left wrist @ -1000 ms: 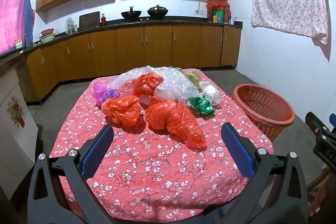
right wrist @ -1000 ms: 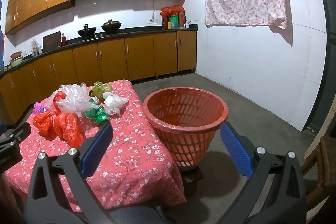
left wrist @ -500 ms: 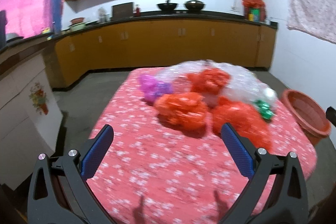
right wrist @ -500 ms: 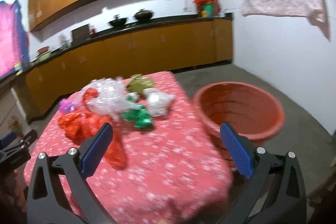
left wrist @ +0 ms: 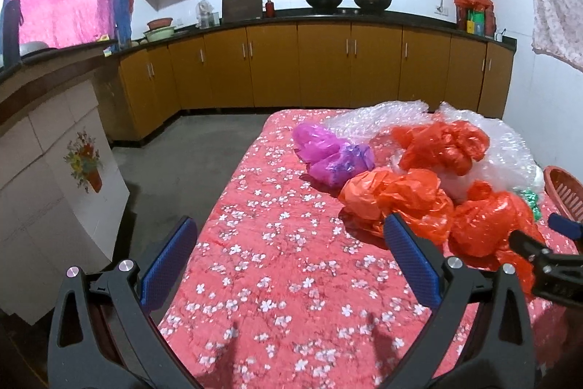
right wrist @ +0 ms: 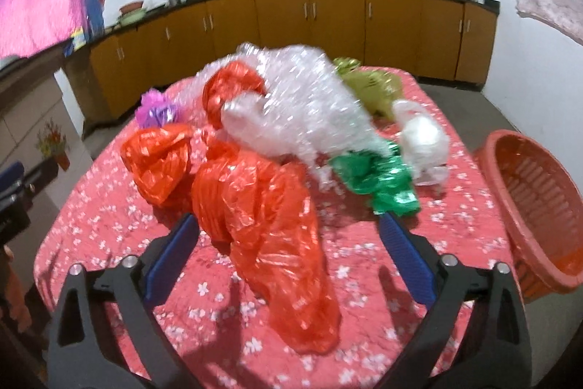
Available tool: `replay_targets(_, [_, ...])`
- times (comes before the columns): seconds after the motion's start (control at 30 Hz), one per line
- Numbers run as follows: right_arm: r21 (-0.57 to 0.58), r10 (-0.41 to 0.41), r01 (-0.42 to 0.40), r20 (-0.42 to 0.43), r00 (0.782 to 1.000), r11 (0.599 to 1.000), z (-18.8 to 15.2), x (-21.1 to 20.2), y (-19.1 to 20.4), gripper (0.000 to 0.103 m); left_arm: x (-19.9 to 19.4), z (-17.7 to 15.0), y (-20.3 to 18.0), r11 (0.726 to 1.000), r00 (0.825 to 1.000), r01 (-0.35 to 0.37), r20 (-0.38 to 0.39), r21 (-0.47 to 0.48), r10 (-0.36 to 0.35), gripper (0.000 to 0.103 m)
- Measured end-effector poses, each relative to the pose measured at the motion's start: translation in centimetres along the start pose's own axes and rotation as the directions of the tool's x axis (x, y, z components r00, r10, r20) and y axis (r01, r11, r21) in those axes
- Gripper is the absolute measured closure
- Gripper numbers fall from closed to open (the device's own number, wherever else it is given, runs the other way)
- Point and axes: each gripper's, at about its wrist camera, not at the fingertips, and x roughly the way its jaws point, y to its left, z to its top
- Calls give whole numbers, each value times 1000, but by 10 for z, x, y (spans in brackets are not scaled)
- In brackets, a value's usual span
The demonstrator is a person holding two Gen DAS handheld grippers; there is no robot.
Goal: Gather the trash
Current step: 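Reach both tools toward the bag pile and grasp a red bag with the right tool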
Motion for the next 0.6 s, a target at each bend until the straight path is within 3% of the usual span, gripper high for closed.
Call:
replay_targets(0.13, [-28, 13, -14, -33, 999, 999, 1, 14, 8, 21, 11, 2, -3, 1000, 1000, 25, -16, -6, -25, 2])
replay_targets(0.27, [-62, 24, -28, -75, 997, 998, -1, 27, 15, 58, 19, 5, -11, 998, 997, 66, -30, -9, -66, 2])
replay_targets(0.33, [-66, 23, -28, -76, 997, 997, -5, 27, 14, 70, 24, 7, -17, 996, 995, 92, -40, -8, -93, 2])
replay_targets(0.4, [-56, 40, -44, -71, 997, 997, -9, 23, 10, 74, 28, 8, -24, 994, 993, 111, -51, -11, -111, 2])
replay_targets(0.6, [-26, 41, -43, -58, 997, 999, -22, 0, -9, 76, 42, 14, -49, 987, 984, 159, -81, -4, -159, 2])
